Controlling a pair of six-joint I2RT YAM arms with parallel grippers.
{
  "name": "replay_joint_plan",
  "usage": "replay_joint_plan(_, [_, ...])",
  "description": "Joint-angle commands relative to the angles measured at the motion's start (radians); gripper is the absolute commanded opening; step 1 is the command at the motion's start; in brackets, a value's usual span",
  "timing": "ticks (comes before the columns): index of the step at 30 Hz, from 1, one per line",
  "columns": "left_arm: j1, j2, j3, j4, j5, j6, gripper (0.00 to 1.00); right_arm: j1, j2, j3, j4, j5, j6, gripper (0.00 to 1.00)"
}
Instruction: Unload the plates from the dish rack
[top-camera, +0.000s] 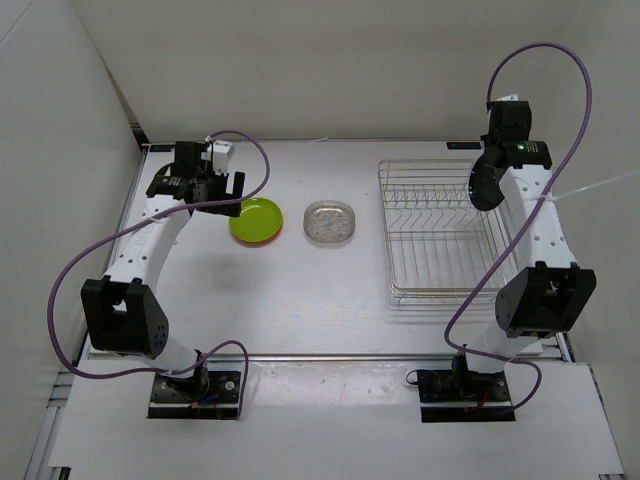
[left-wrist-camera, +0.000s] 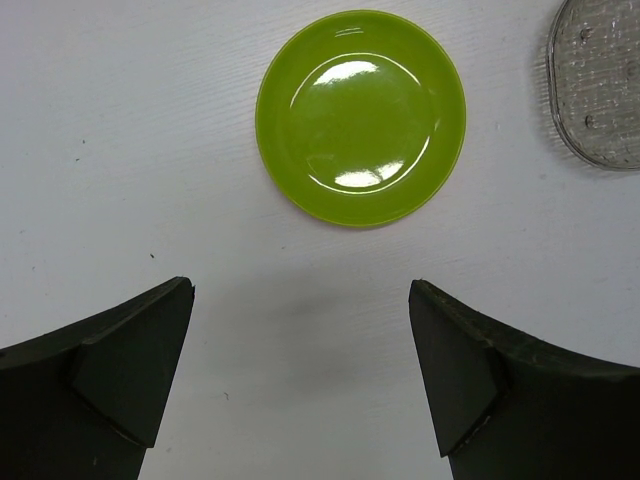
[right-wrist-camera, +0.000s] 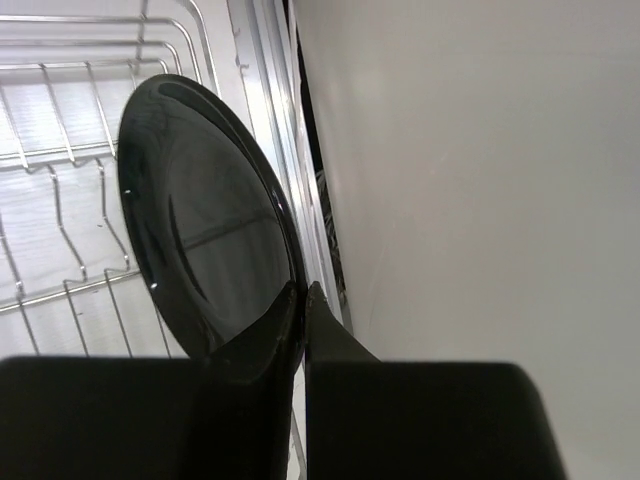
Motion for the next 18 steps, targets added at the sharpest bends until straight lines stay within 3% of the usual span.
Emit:
replay_joint_plan(1, [-0.004,-0.054,-0.006,0.015,0.016,-0.004,1.0,0.042,-0.085,0.07,0.004,0.053,-0.015,0.0])
replay_joint_plan(7, [-0.004,-0.054,-0.006,0.024,0.056,-0.013,1.0,0.091,-0.134,0.093,-0.026,0.046,-0.013,0.0])
replay_joint_plan(11, [-0.016,-0.033,0.032,-0.011,0.265,-0.003,1.0,0.091,-0.178,0.144,-0.153,-0.324,0.063,0.0])
replay_joint_plan(14, [-0.073,-0.01,0.116,-0.06,0.442,0.036,1.0,0.091,-0.191,0.153,-0.239,-0.74,0.06,0.0])
replay_joint_plan(18, [-0.232,0.034,0.231,-0.071,0.553,0.056,1.0,0.091,-0.212,0.144,-0.281,-1.108,0.034,0.0])
